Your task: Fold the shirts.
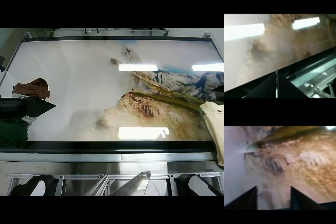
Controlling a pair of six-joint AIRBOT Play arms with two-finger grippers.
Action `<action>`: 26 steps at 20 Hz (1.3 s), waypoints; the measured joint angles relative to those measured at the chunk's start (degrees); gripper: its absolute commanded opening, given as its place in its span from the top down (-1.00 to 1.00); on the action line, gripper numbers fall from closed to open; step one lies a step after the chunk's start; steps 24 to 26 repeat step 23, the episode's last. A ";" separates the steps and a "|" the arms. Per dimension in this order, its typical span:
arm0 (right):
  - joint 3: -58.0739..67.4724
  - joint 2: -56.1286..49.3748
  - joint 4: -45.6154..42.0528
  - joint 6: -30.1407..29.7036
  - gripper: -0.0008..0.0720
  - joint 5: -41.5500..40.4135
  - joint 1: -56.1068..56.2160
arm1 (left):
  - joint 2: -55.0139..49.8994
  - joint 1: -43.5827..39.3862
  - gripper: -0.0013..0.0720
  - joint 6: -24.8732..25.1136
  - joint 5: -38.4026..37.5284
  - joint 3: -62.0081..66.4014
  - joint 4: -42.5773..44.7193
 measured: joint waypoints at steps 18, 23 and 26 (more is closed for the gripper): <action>-37.00 21.35 14.16 -15.82 0.93 -16.33 38.05 | 14.60 -18.27 0.92 -4.33 -8.48 -27.06 0.13; -37.38 21.64 14.45 -15.58 0.93 -16.09 38.25 | 15.17 -19.37 0.93 -4.90 -9.44 -26.69 0.11; -37.38 21.64 14.45 -15.58 0.93 -16.09 38.25 | 15.17 -19.37 0.93 -4.90 -9.44 -26.69 0.11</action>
